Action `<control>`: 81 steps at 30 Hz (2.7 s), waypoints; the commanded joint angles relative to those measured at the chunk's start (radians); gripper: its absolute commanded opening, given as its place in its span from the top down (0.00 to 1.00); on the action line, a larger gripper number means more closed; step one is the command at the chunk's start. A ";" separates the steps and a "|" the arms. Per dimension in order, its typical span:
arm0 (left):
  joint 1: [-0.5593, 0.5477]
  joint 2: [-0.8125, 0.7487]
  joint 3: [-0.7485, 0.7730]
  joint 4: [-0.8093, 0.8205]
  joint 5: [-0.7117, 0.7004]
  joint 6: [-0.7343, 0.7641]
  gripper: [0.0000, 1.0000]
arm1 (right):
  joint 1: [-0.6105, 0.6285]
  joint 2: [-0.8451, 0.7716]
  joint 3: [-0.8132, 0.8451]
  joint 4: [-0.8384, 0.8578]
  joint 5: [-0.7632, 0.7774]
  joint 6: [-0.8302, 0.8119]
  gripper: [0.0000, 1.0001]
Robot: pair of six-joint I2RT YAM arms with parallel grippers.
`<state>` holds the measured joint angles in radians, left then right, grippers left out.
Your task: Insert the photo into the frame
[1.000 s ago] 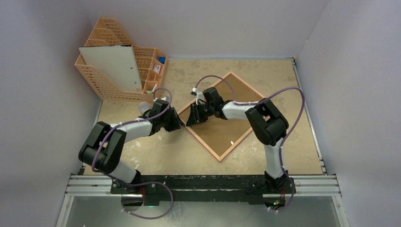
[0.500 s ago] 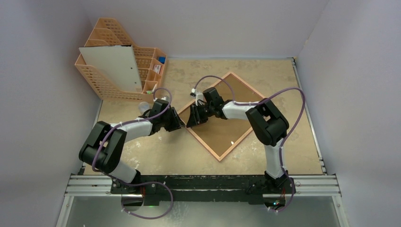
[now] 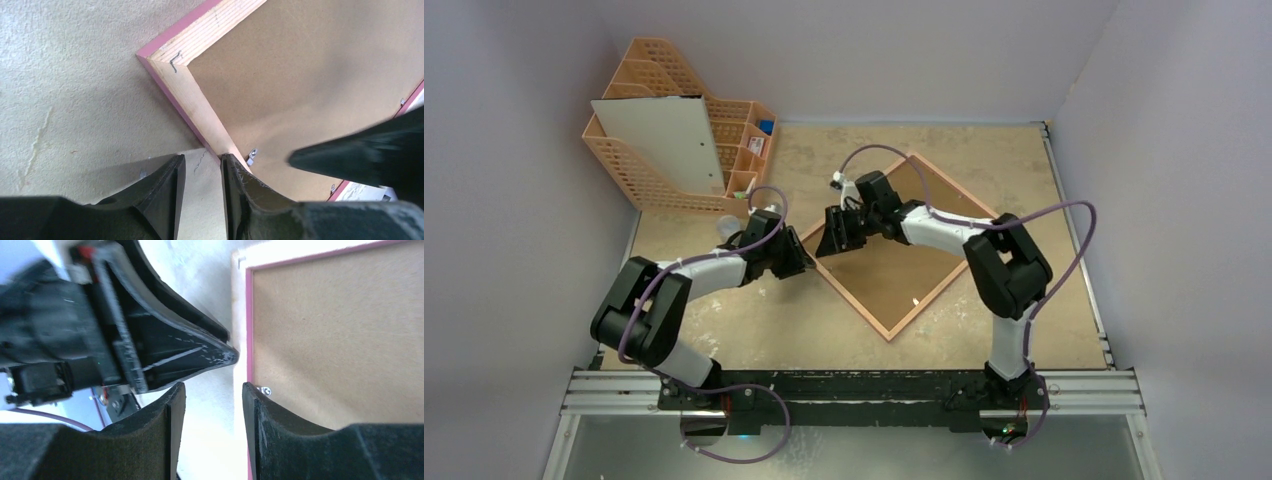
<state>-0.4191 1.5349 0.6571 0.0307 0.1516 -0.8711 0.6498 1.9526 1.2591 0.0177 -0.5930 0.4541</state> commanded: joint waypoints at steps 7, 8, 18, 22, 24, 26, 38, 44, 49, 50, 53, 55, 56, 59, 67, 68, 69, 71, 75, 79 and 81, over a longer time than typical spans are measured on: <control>0.006 -0.081 0.116 -0.057 -0.112 0.140 0.50 | -0.189 -0.329 -0.180 -0.006 0.301 0.210 0.50; 0.006 -0.080 0.136 -0.048 -0.107 0.166 0.49 | -0.211 -0.365 -0.213 -0.013 0.344 0.225 0.50; 0.005 0.086 0.422 0.004 -0.084 0.392 0.37 | -0.304 -0.654 -0.409 -0.253 0.716 0.343 0.13; 0.005 0.216 0.580 -0.043 -0.036 0.458 0.35 | -0.340 -0.737 -0.482 -0.293 0.762 0.389 0.09; 0.005 0.293 0.649 -0.097 0.007 0.495 0.35 | -0.352 -0.760 -0.498 -0.316 0.789 0.406 0.09; 0.006 0.361 0.695 -0.111 0.028 0.545 0.36 | -0.363 -0.769 -0.517 -0.321 0.797 0.416 0.08; 0.042 0.626 0.876 -0.173 0.352 0.620 0.46 | -0.431 -0.671 -0.610 -0.249 0.651 0.442 0.18; 0.047 0.591 0.792 -0.138 0.336 0.572 0.57 | -0.444 -0.616 -0.620 -0.208 0.615 0.433 0.22; 0.049 0.537 0.708 -0.103 0.343 0.514 0.66 | -0.469 -0.600 -0.604 -0.151 0.614 0.388 0.28; 0.049 0.526 0.691 -0.100 0.346 0.502 0.68 | -0.475 -0.592 -0.592 -0.137 0.621 0.371 0.29; 0.050 0.479 0.602 -0.009 0.376 0.423 0.74 | -0.517 -0.531 -0.541 -0.110 0.597 0.297 0.28; 0.048 0.436 0.505 0.118 0.415 0.344 0.75 | -0.549 -0.485 -0.508 -0.094 0.596 0.264 0.28; 0.048 0.407 0.462 0.174 0.420 0.314 0.75 | -0.562 -0.464 -0.494 -0.085 0.575 0.252 0.28; 0.046 0.354 0.361 0.217 0.420 0.262 0.75 | -0.579 -0.417 -0.447 -0.055 0.573 0.229 0.27; 0.040 0.208 0.007 0.486 0.425 0.092 0.75 | -0.604 -0.299 -0.276 -0.090 0.563 0.189 0.18; 0.040 0.190 -0.023 0.504 0.410 0.080 0.75 | -0.607 -0.301 -0.261 -0.107 0.585 0.187 0.17; 0.041 0.169 -0.045 0.510 0.400 0.075 0.75 | -0.610 -0.307 -0.248 -0.120 0.609 0.183 0.16; 0.042 0.120 -0.080 0.493 0.361 0.081 0.74 | -0.611 -0.330 -0.222 -0.149 0.676 0.173 0.14; 0.042 0.006 -0.126 0.406 0.240 0.109 0.72 | -0.606 -0.387 -0.182 -0.166 0.766 0.114 0.16; 0.042 -0.117 -0.166 0.313 0.070 0.130 0.69 | -0.454 -0.394 -0.143 -0.182 0.769 0.069 0.18; 0.042 -0.164 -0.179 0.279 0.013 0.143 0.68 | -0.348 -0.359 -0.097 -0.224 0.798 0.090 0.19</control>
<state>-0.3756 1.4715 0.5060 0.3748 0.3389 -0.7567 0.1181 1.5753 1.0752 -0.1390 0.1444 0.5766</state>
